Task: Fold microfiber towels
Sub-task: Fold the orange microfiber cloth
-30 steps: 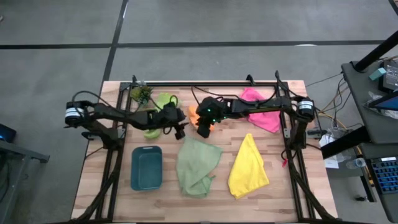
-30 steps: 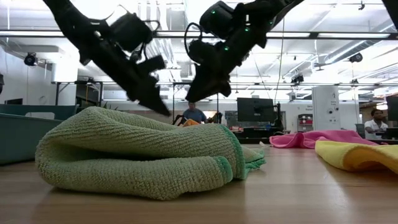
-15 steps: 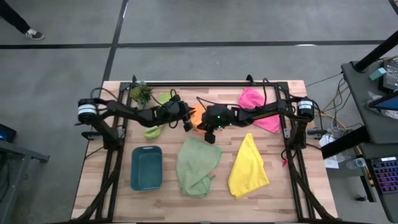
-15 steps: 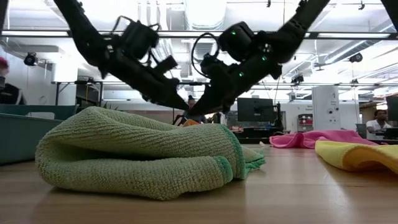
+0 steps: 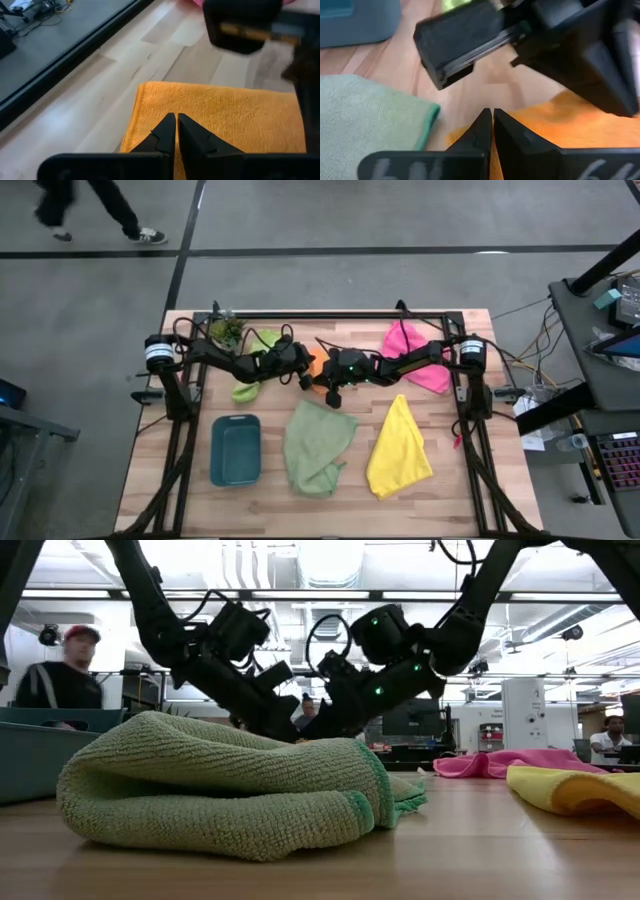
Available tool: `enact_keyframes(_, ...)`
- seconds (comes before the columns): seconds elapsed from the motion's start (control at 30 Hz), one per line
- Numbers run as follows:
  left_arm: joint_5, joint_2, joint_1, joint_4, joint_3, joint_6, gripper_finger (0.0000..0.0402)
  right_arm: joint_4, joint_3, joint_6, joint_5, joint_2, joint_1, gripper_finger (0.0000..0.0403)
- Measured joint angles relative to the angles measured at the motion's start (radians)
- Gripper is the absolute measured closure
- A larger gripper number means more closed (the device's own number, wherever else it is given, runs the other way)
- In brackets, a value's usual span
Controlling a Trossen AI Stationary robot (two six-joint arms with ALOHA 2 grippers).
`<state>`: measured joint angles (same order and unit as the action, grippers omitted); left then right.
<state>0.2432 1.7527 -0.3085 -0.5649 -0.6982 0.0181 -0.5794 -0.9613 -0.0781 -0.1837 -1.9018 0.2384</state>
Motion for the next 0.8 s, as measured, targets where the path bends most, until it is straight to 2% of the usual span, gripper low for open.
enact_keyframes(0.2, 0.006, 0.0, -0.017, 0.024, 0.001, 0.026, 0.0396, -0.003, 0.002, 0.004, -0.052, -0.022, -0.005, 0.0391)
enact_keyframes(0.53, 0.018, 0.002, -0.046, 0.061, 0.001, 0.081, 0.04, -0.004, 0.006, 0.063, -0.081, -0.069, -0.029, 0.0391)
enact_keyframes(0.8, 0.017, -0.035, -0.05, 0.077, 0.003, 0.069, 0.04, 0.019, 0.009, 0.084, -0.082, -0.028, -0.029, 0.039)
